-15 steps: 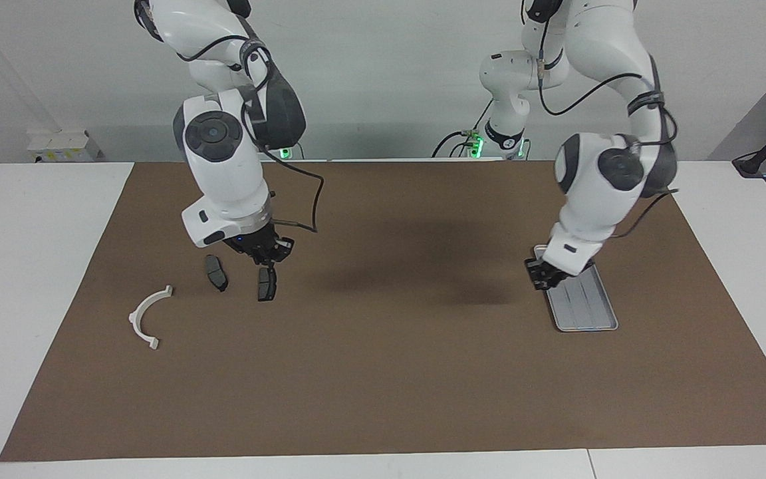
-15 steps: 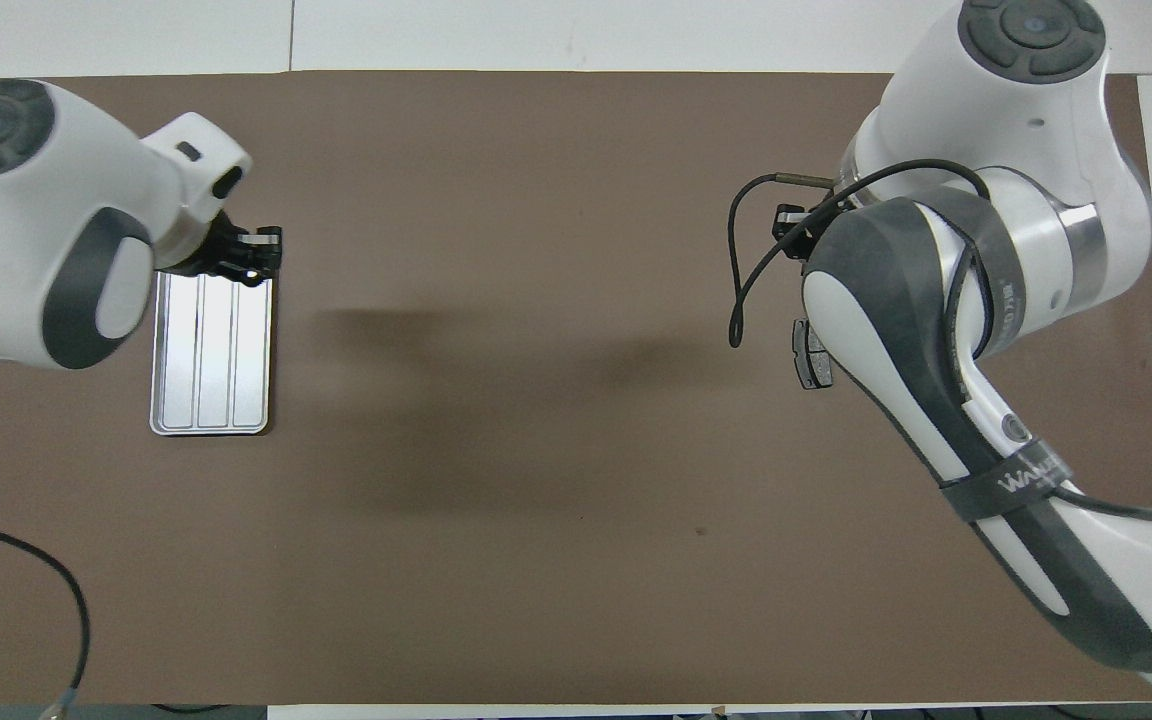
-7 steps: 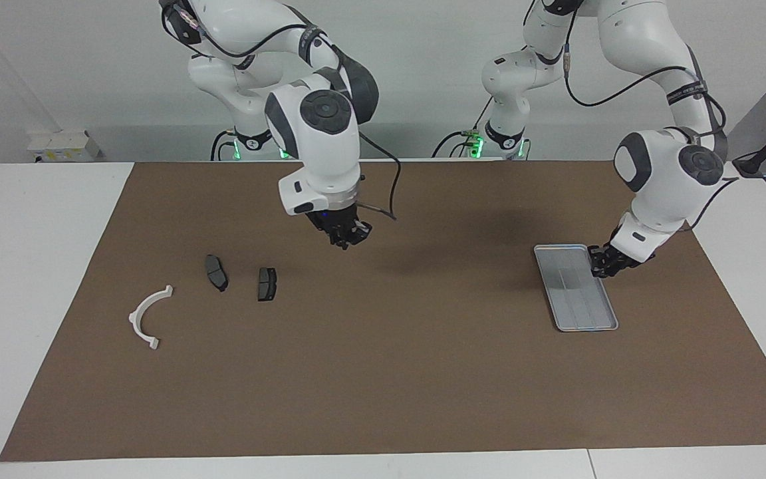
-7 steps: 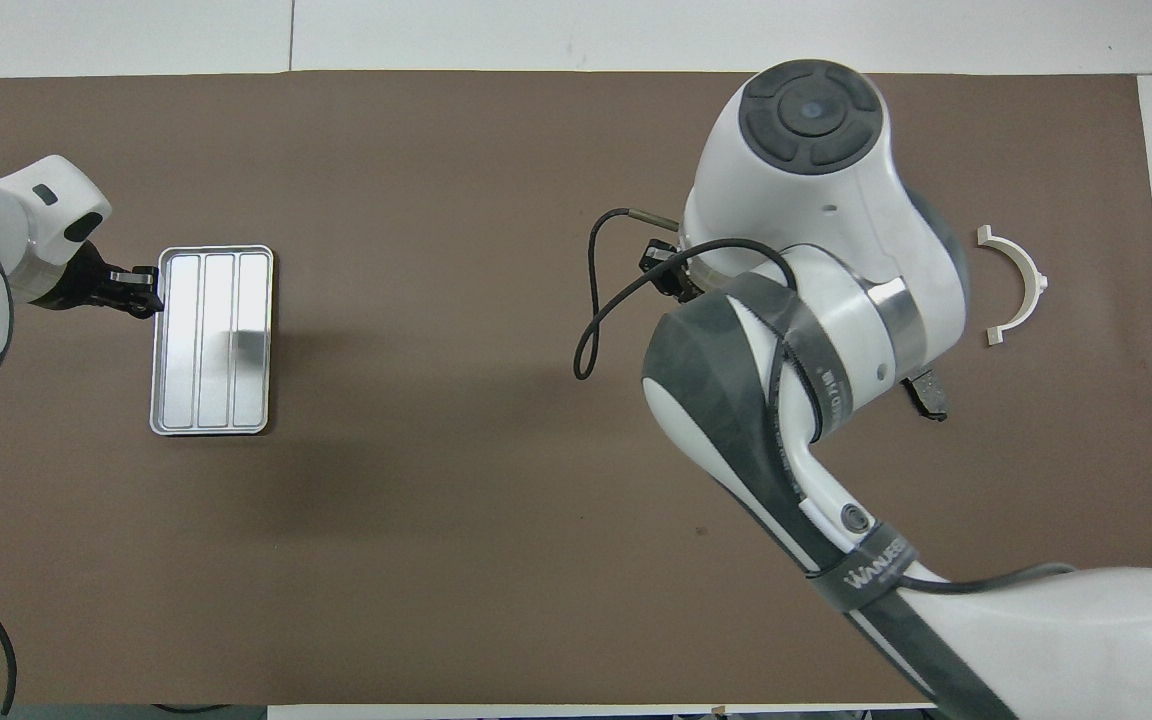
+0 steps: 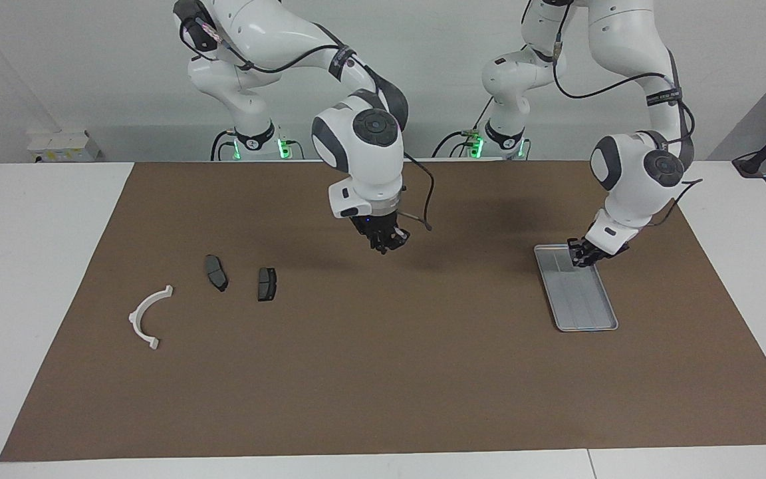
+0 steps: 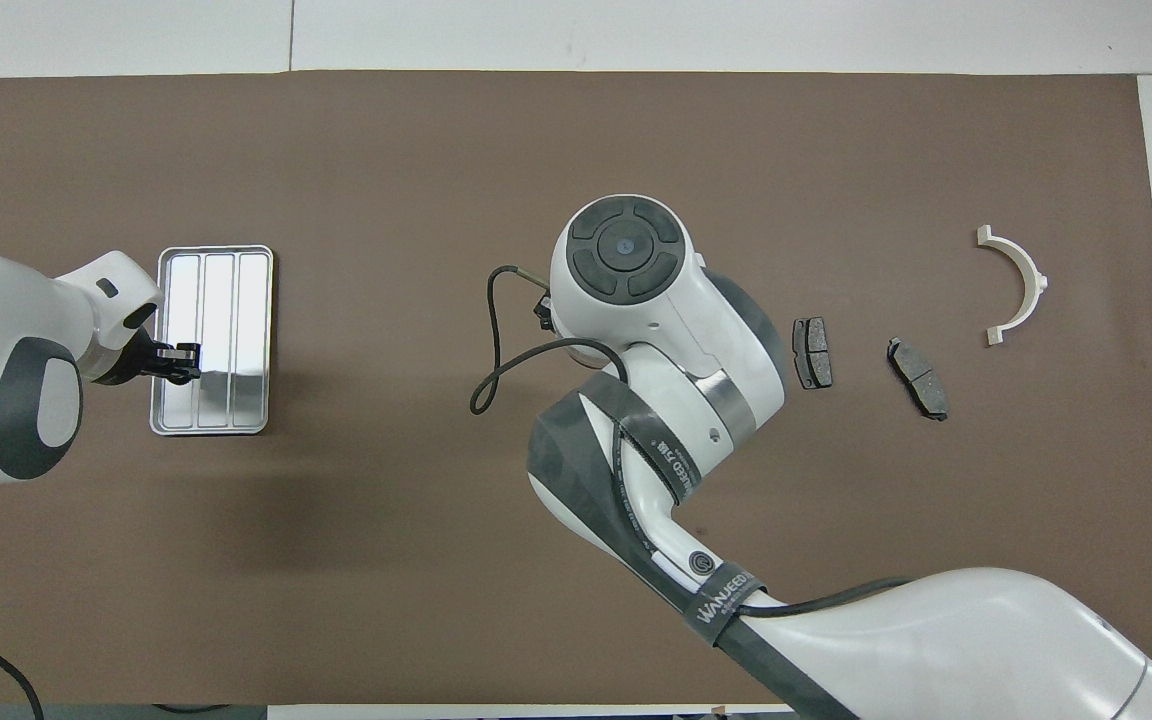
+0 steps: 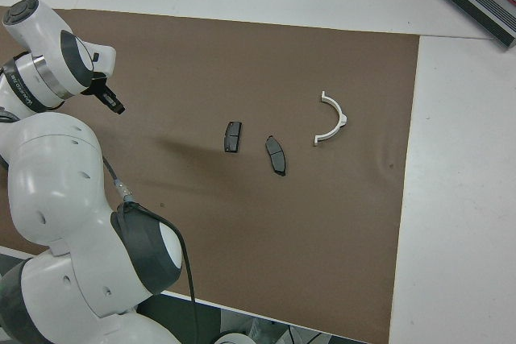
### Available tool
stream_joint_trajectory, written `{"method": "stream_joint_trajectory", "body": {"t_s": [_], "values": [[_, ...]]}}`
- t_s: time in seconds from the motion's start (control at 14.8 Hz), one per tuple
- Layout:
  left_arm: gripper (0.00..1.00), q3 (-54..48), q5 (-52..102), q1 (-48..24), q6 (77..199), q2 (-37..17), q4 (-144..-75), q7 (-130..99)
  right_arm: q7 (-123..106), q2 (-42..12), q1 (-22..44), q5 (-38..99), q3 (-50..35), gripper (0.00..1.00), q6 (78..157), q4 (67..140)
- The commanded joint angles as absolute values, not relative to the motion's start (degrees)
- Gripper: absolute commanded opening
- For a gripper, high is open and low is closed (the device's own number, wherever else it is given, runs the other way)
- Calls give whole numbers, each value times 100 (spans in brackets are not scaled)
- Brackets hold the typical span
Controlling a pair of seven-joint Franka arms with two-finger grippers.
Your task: Pick bearing gear from pile to tray
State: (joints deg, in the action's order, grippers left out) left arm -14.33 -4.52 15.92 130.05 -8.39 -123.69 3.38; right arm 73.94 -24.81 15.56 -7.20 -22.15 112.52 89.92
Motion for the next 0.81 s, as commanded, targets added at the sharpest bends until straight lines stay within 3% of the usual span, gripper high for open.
{"method": "stream_joint_trajectory", "body": {"t_s": [0.0,0.34,0.75], "values": [[0,-1477,-256,1609,13429,-729,-12727,439,7978,-2802,1853,-1070,-2215,0,11696,9079],[0,-1485,-132,1494,13491,-765,-12727,431,8613,-3479,2127,-1695,-2206,0,12478,9079],[0,-1485,-79,1441,13755,-940,-12762,439,8745,-3577,2136,-1784,-2215,0,12840,9141]]}}
